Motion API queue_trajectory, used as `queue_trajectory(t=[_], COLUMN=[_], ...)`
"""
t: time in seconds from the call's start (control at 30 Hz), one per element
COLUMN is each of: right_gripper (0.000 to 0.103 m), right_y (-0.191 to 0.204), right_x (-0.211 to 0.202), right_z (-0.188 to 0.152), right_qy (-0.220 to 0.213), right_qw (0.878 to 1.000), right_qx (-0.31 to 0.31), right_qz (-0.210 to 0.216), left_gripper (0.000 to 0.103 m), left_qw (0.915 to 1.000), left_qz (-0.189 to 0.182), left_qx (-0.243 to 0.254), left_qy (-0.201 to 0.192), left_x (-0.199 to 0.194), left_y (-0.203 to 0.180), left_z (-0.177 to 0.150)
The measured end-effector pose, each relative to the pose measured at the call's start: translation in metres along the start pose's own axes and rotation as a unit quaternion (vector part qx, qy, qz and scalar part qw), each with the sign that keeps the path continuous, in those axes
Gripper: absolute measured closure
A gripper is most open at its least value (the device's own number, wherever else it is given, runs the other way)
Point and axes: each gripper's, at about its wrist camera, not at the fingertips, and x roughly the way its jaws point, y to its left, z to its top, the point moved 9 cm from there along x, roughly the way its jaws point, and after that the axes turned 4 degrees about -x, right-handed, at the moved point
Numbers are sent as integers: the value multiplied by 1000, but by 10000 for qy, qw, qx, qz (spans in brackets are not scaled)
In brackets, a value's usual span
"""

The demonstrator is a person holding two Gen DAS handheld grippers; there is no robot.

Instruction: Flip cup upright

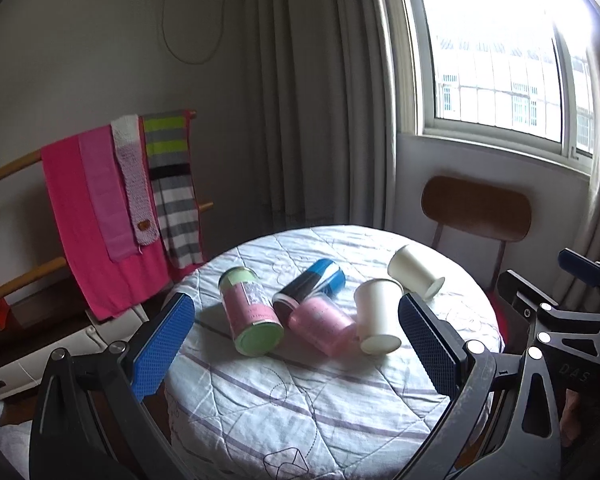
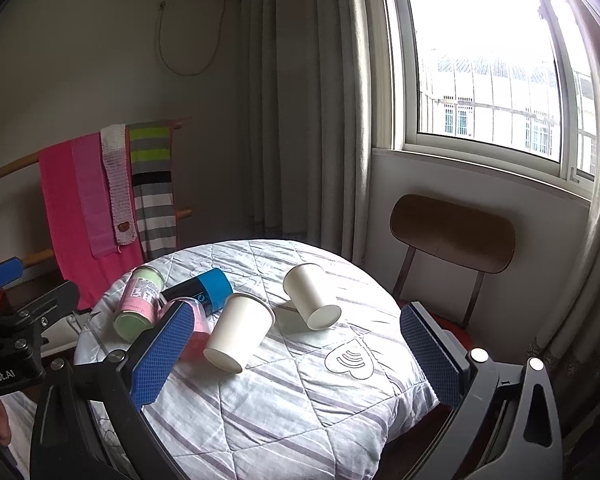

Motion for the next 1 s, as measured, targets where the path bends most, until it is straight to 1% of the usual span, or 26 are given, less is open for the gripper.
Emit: queue_trajectory(t=[0.07,0.2,0.27,0.33,0.47,0.53,0.63,0.8,1.0], right_gripper=[0,0,0,0,0,0,0,0,0], right_y=[-2,-6,-6,-3,7,10,12,21,45], right_x=[-1,-1,-5,-11,-22,-27,-34,-44,-56], right_z=[2,1,1,2,6,6,5,1,-6], right_qy=[-3,124,126,57,-98,-178,-258,-425,-538], right_qw=[10000,9996,9995,9996,9999,9998,9994,9979,9970], right_qx=[50,130,169,134,78,54,131,361,409], right_qz=[-45,-228,-253,-232,-62,-121,-170,-344,-381], left_gripper=[0,0,0,0,0,0,0,0,0], left_qw=[9999,9994,9992,9993,9995,9994,9994,9997,9999], left_qz=[-85,-249,-252,-248,-274,-312,-274,-180,-104], left_qx=[25,19,32,31,-18,98,187,117,-25], left_qy=[49,231,320,283,129,75,44,78,89], left_x=[2,10,11,7,-6,-10,-12,-14,-23], left_y=[-1,0,1,2,4,4,8,26,49], left_z=[-1,-8,-12,-12,-10,-12,-15,-19,-26])
